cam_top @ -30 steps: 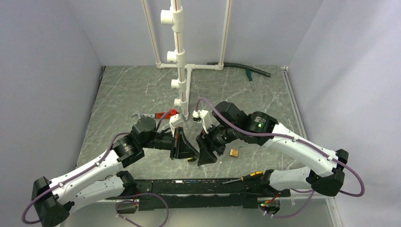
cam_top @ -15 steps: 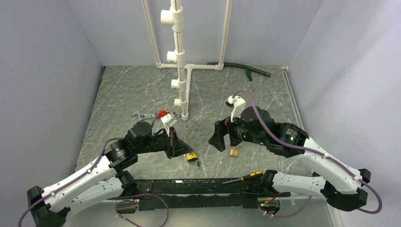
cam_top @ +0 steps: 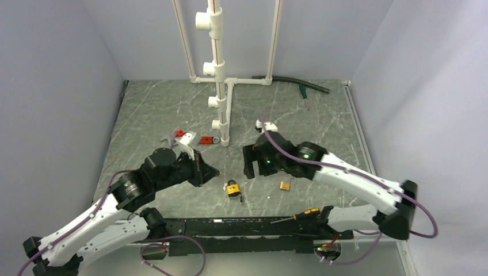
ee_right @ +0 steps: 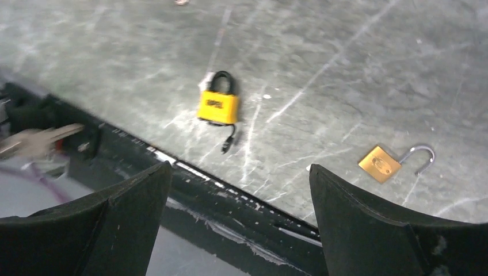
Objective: Unlock with the key
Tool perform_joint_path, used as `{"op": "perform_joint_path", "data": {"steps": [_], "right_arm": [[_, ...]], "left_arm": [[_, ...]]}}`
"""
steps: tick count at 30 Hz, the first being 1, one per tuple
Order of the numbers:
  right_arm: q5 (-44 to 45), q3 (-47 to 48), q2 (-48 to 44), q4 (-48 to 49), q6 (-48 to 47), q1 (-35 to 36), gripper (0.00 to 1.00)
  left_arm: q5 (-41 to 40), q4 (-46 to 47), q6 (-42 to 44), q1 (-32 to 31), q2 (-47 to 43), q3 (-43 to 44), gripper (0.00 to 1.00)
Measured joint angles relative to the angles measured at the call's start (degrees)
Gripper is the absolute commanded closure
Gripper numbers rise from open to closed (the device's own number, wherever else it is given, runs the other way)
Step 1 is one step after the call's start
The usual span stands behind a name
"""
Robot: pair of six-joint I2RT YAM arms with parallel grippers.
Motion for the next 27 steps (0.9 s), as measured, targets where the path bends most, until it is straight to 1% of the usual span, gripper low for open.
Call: {"op": "perform_joint_path", "data": {"steps": [2, 5, 8, 10, 19, 23, 27], "right_arm": [[2.36, 1.03, 5.27, -1.81, 2.64, -0.09, 0.09], [4.39, 2.38, 13.57, -2.99, 6.71, 0.07, 0.09], [5.33, 2.40, 19.19, -3.04, 9.62, 1.20, 0.09], [5.57, 2.54, 21.66, -2.91, 11.02, 2.40, 0.10], [5.68, 7.72, 34.32, -0.98, 15.28, 5.99, 0.12], [4.31, 8.41, 37.94, 0.68, 16.02, 6.62, 0.12], [3.80, 10.54, 41.51, 0.98, 16.28, 6.88, 0.16]], "left_arm": [[-1.95, -2.71, 0.68, 0.00, -1.95, 1.20, 1.00], [-2.54, -4.24, 1.70, 0.00, -7.06, 1.05, 1.00], [-4.09, -5.03, 2.01, 0.00, -12.72, 0.48, 1.00], [-5.05, -5.33, 2.01, 0.00, -14.60, 0.48, 1.00], [-5.79, -7.32, 2.49, 0.00, -13.53, 0.48, 1.00], [-5.84, -8.15, 2.54, 0.00, -14.05, 0.48, 1.00], [-5.84, -8.33, 2.54, 0.00, -14.93, 0.48, 1.00]]}}
